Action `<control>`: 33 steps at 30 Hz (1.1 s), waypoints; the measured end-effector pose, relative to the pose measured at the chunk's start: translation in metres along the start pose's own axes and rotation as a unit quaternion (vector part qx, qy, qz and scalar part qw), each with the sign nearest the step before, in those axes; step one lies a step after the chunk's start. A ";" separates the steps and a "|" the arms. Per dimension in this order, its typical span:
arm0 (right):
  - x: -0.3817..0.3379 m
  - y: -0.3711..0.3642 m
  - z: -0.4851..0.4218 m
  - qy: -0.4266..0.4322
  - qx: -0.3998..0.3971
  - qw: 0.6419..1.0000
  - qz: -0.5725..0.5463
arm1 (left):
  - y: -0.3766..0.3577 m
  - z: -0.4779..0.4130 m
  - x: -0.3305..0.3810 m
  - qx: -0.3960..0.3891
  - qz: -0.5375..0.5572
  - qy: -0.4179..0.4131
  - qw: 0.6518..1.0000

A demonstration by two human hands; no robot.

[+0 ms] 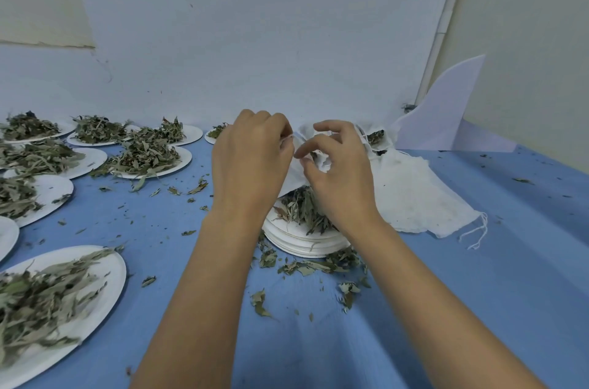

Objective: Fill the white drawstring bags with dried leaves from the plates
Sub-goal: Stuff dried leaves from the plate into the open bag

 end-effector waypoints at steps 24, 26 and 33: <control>0.021 0.002 -0.004 -0.158 -0.035 0.973 -0.167 | -0.008 0.007 -0.021 0.012 0.233 0.264 0.936; 0.031 0.013 -0.009 -0.167 -0.013 0.983 -0.071 | -0.009 0.009 -0.022 0.039 0.217 0.261 0.940; 0.022 -0.005 0.002 -0.111 -0.200 0.946 0.229 | -0.021 0.019 -0.029 0.107 0.302 0.329 0.888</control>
Point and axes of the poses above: each hand's wrist, its own z-axis away from the middle knuckle, its own y-axis out of the back of the hand, x = y × z, the point moved 3 cm from there along -z, towards the middle knuckle, and after that the axes turned 11 degrees about z, right-handed, at the moved point
